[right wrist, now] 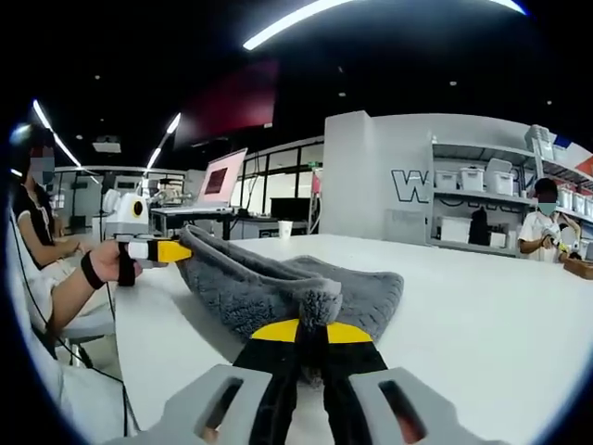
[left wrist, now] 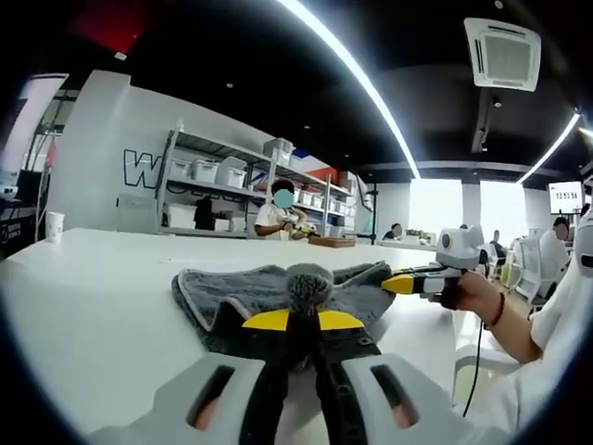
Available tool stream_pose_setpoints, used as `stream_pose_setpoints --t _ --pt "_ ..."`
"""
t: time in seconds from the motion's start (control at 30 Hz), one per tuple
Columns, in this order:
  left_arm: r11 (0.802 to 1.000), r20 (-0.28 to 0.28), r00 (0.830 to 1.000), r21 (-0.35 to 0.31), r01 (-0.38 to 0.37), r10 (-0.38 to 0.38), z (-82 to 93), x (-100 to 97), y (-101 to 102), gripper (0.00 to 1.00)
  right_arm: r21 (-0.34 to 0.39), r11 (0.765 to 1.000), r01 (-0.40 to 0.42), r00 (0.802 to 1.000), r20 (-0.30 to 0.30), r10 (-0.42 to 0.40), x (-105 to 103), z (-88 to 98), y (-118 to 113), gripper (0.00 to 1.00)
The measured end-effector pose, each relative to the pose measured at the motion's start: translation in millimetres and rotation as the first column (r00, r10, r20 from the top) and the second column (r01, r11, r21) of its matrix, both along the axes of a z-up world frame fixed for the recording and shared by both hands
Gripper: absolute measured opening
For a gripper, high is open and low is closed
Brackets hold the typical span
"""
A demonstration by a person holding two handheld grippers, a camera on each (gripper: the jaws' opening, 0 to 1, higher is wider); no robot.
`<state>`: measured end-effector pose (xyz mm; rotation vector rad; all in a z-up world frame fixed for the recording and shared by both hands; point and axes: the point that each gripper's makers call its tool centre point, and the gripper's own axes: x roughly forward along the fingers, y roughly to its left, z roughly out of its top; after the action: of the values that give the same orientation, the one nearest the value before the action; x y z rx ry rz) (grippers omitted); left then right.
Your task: Open the folded towel by lifting each exposed corner and separating the folded layers until the towel lies flat within the target outline without major curled edges
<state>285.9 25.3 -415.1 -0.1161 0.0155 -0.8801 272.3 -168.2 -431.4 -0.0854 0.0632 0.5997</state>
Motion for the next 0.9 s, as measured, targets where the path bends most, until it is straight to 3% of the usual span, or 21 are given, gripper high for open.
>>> stream_pose_setpoints --t 0.47,0.9 --pt "1.000 0.027 0.999 0.004 0.025 -0.025 2.7 -15.8 -3.2 0.11 -0.054 0.998 -0.043 0.999 0.009 0.043 -11.4 3.5 9.7 0.07" --pt "0.999 0.053 0.998 -0.011 0.046 -0.045 9.1 -29.5 -2.8 0.12 -0.079 0.996 -0.053 0.998 0.039 0.056 -22.6 13.6 7.5 0.05"
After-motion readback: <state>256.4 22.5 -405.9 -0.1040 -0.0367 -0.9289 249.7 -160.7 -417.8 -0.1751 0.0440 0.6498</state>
